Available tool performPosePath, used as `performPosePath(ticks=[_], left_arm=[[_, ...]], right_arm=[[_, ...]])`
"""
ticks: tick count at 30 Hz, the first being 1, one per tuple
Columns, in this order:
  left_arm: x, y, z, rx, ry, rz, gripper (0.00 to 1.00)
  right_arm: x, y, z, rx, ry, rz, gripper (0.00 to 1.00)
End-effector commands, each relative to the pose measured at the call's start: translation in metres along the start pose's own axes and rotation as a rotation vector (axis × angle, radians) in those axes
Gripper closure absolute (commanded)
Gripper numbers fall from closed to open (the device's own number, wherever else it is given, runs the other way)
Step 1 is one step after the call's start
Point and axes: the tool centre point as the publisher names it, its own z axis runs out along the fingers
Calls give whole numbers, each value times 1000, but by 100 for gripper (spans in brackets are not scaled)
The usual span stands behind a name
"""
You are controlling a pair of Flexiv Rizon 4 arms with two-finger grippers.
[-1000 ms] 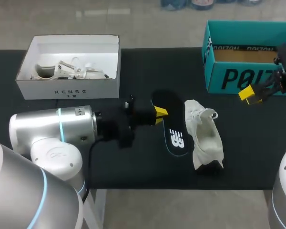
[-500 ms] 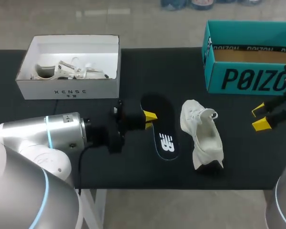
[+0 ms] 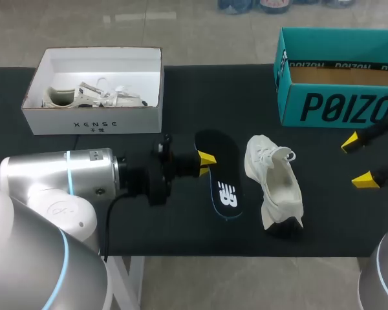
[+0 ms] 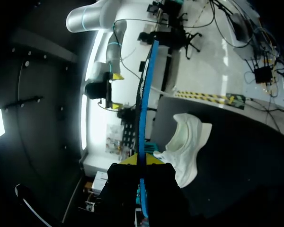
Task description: Take the shoe out of the shoebox, open the shoe tongue, remove and reinsert the insole, then place the shoe into the shoebox
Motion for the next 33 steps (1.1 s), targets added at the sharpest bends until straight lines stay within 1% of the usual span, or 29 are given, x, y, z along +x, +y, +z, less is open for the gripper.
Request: performPosePath(ticks=[1, 4, 5, 6, 12, 13, 33], left_arm=[[-1, 4, 6, 9, 5, 0, 100], [-1, 6, 8, 15, 3, 1, 100], [-1, 6, 9, 16, 2, 0, 100], [-2, 7, 9, 17, 2, 0, 100], [-2, 9, 12, 22, 21, 5, 100], [-3, 9, 13, 9, 34, 5, 100], [-3, 9, 13, 9, 34, 5, 100]], right_arm=[[22, -18, -9, -37, -109, -471, 0], [26, -20, -10, -47, -98, -511, 0], [27, -19, -10, -27, -104, -489, 0], [26, -17, -10, -14, -83, -457, 0], [26, -17, -10, -14, -83, -457, 0], [26, -17, -10, -14, -83, -457, 0], [26, -17, -10, -14, -83, -457, 0]])
